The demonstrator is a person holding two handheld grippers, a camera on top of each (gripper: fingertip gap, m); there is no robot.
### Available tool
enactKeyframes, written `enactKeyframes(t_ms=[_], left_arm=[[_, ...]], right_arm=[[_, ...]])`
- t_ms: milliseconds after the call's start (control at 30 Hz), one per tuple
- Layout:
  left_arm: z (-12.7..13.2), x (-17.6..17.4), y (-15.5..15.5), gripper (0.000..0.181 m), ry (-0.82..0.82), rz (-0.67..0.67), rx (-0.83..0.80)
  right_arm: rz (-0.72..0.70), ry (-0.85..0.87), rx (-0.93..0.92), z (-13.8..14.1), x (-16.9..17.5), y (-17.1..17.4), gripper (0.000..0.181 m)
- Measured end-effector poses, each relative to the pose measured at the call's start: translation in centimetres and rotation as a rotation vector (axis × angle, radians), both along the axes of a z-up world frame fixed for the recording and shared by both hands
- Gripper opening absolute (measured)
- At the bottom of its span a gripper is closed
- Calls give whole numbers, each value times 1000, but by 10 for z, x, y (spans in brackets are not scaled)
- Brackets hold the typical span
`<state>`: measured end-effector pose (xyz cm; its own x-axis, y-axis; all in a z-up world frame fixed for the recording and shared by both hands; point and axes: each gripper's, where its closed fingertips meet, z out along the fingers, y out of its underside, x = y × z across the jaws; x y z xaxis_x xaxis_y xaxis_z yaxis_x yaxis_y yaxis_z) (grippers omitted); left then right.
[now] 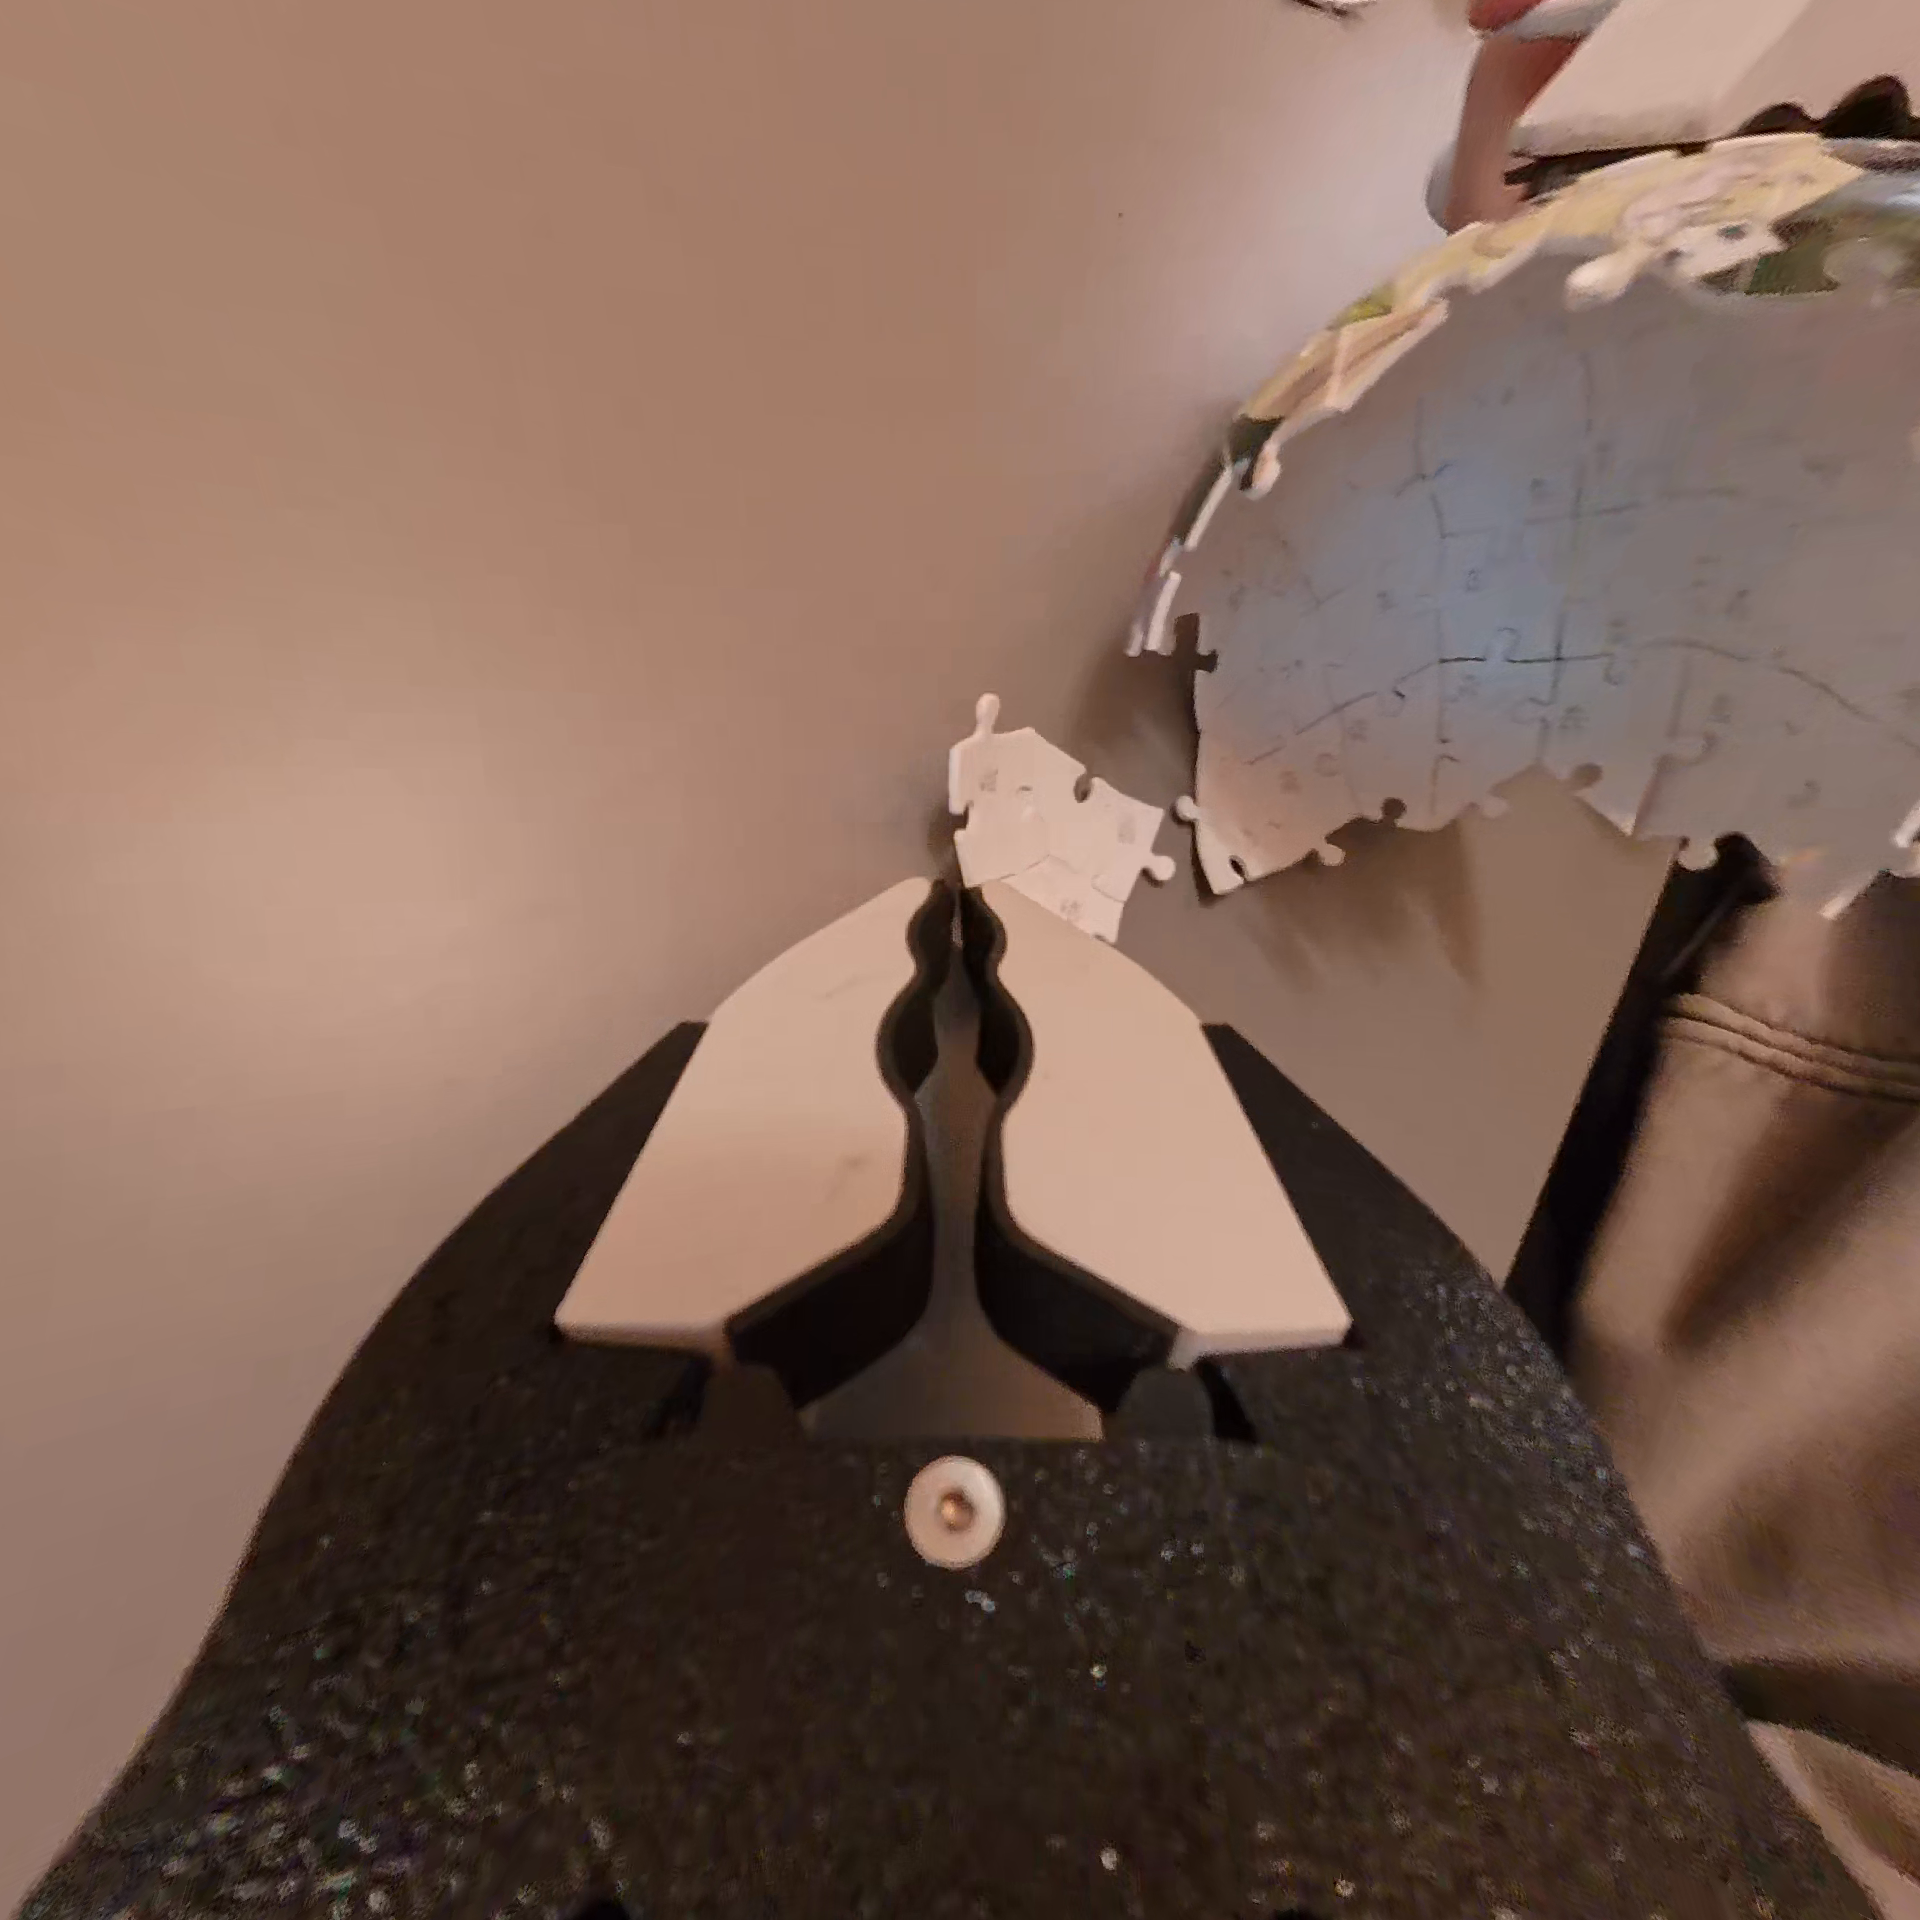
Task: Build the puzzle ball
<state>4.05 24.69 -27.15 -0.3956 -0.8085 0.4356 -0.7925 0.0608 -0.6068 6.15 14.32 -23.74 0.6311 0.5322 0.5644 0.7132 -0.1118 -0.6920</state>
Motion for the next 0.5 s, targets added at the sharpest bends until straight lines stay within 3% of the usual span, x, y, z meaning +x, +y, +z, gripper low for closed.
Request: enactKeyframes(t_ms=[200, 367, 500], left_arm=[[10, -15, -17, 1, 56, -212, -120], [22, -17, -32, 1, 65, -364, -106], [23, -3, -42, 1, 48, -394, -42]], right_arm=[[9, 22, -9, 1, 1, -5, 116], [21, 45, -18, 1, 2, -5, 116], [22, 60, -17, 1, 3, -5, 116]])
